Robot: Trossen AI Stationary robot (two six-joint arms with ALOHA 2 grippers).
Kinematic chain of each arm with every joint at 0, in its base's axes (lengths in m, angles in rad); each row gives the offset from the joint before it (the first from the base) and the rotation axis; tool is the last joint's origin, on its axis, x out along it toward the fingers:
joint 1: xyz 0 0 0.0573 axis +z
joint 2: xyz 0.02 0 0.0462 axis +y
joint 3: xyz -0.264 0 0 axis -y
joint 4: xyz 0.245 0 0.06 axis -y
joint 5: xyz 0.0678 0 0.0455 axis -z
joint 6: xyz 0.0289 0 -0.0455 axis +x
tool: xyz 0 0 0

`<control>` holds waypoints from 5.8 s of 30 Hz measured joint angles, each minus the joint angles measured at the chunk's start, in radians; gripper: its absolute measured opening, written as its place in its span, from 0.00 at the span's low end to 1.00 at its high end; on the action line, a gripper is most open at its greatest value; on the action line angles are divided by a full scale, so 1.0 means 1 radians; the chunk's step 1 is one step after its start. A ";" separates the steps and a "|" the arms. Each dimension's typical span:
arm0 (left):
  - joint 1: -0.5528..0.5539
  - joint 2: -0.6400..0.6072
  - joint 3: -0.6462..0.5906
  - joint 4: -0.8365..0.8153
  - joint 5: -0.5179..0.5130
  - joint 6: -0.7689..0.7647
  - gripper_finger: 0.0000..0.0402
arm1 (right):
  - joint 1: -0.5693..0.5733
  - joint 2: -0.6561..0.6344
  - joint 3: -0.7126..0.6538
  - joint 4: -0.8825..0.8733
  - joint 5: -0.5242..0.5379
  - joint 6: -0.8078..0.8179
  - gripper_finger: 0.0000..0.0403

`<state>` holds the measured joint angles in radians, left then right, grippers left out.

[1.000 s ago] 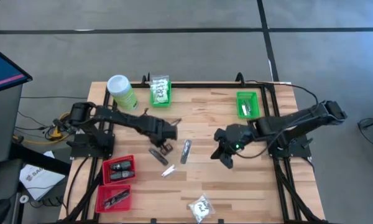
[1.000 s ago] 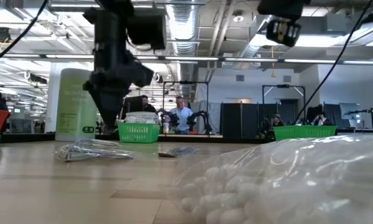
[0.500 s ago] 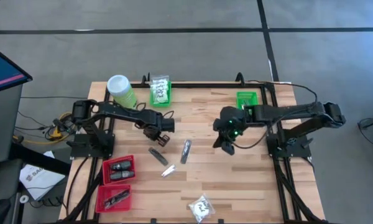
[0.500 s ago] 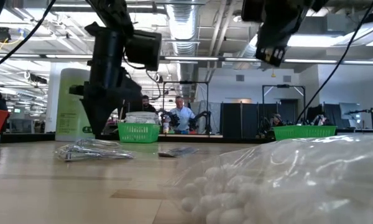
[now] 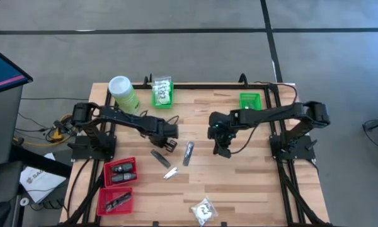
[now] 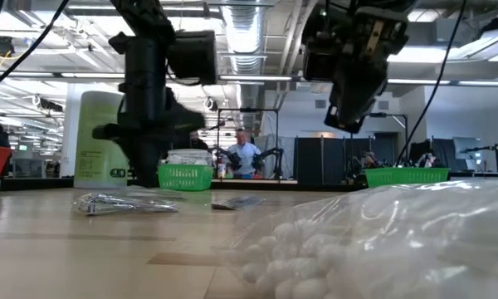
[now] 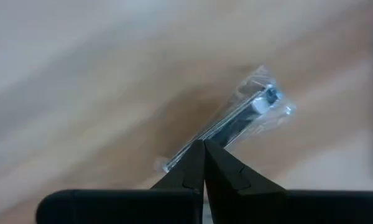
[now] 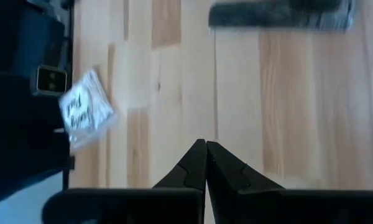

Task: Pick & Place Travel size toiletries
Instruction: Put the black comb into the bottom red basket

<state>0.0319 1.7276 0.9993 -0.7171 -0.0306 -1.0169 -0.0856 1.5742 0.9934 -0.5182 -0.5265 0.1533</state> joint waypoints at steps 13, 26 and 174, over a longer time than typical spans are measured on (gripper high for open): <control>-0.176 -0.059 -0.001 0.094 -0.150 -0.291 0.00 | -0.036 0.170 0.147 0.227 0.134 0.020 0.00; -0.329 -0.145 -0.001 0.047 -0.252 -0.466 0.00 | -0.027 0.444 0.330 0.154 0.172 0.039 0.00; -0.101 0.105 -0.032 0.687 -0.025 0.302 0.00 | 0.199 -0.041 -0.176 0.532 0.343 0.715 0.00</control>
<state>-0.0688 1.8328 0.9676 -0.0300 -0.0557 -0.7146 0.1130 1.5330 0.8176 0.0142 -0.1838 0.8685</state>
